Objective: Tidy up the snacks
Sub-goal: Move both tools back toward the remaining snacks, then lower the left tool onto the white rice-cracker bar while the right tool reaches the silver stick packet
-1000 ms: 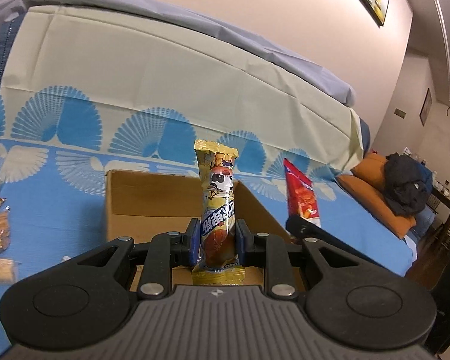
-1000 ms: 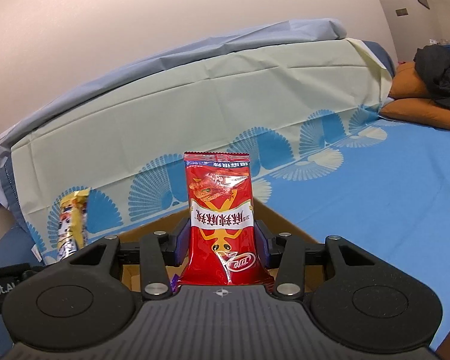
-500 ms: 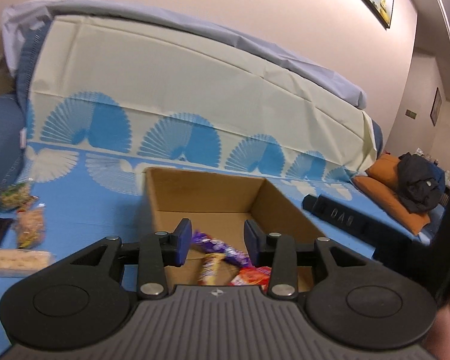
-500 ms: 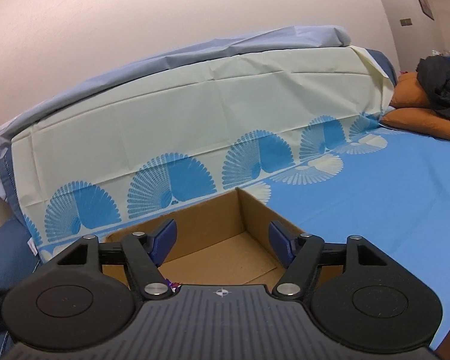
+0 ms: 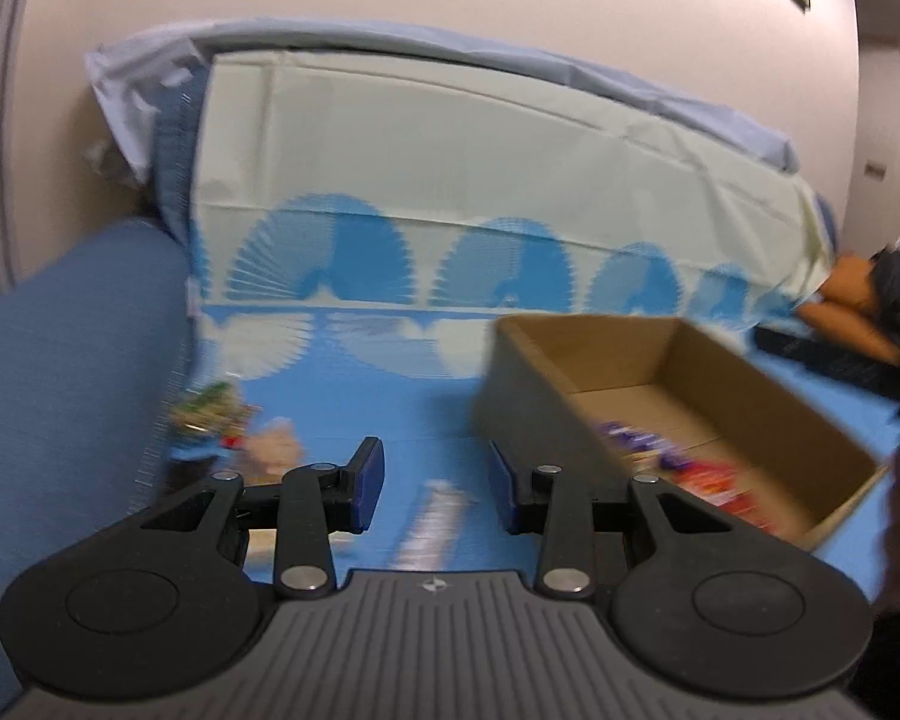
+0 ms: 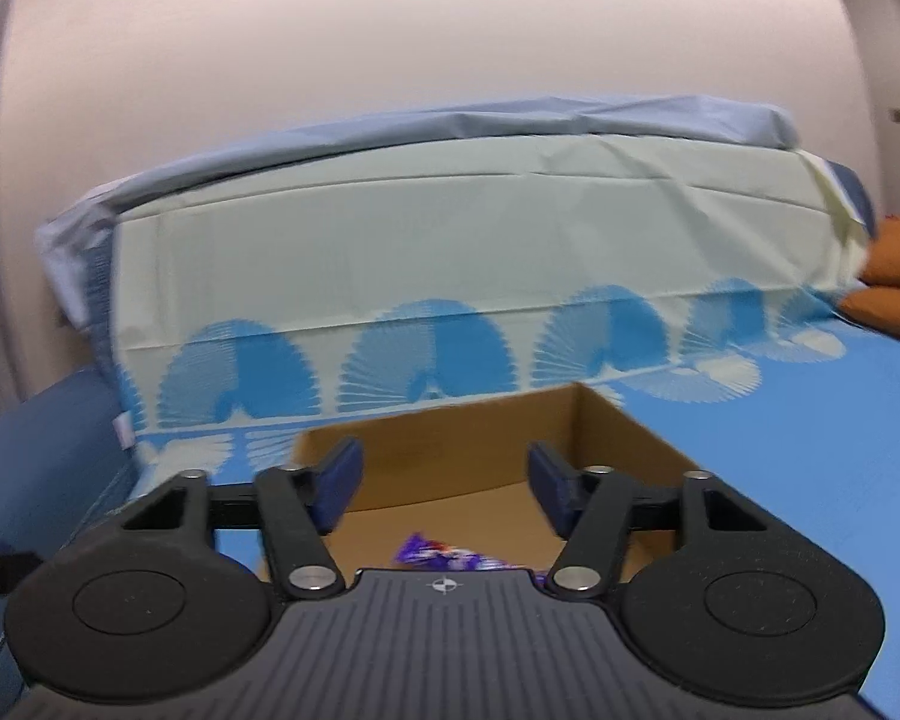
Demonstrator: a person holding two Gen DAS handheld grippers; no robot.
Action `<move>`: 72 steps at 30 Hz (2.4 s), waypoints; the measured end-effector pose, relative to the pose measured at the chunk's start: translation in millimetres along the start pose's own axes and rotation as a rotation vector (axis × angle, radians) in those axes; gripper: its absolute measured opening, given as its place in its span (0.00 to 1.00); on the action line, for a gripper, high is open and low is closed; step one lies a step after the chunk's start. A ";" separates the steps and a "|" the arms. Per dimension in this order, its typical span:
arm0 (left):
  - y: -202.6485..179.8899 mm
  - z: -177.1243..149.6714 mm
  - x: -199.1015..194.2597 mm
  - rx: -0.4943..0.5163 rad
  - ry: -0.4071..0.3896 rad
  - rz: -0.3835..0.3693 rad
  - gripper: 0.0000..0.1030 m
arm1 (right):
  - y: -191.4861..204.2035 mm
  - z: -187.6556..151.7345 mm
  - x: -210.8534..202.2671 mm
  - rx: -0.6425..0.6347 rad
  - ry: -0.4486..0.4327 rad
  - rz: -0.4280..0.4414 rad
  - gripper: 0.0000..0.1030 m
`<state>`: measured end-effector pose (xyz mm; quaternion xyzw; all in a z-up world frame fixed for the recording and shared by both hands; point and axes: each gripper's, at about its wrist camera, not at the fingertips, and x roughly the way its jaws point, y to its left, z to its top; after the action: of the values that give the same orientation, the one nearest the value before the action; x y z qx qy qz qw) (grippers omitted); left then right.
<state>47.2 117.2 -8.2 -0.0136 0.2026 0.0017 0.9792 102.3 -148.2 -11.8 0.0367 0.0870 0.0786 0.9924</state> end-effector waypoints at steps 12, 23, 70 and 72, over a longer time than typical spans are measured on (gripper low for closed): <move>85.7 -64.7 16.3 -0.242 0.091 0.115 0.10 | 77.4 -24.1 -18.0 -0.175 -0.010 0.281 0.38; 85.1 -62.0 15.0 -0.253 0.068 0.080 0.10 | 139.7 -50.5 0.5 -0.184 0.163 0.378 0.38; 87.8 -42.5 148.5 0.046 0.549 0.019 0.64 | 150.2 -114.3 134.0 -0.070 0.564 0.110 0.34; 86.7 -46.5 138.2 0.035 0.544 0.045 0.48 | 150.2 -115.1 130.6 -0.082 0.553 0.119 0.29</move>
<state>154.9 202.3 -108.0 0.0079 0.4586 0.0161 0.8885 186.3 27.7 -133.6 -0.0212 0.3488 0.1474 0.9253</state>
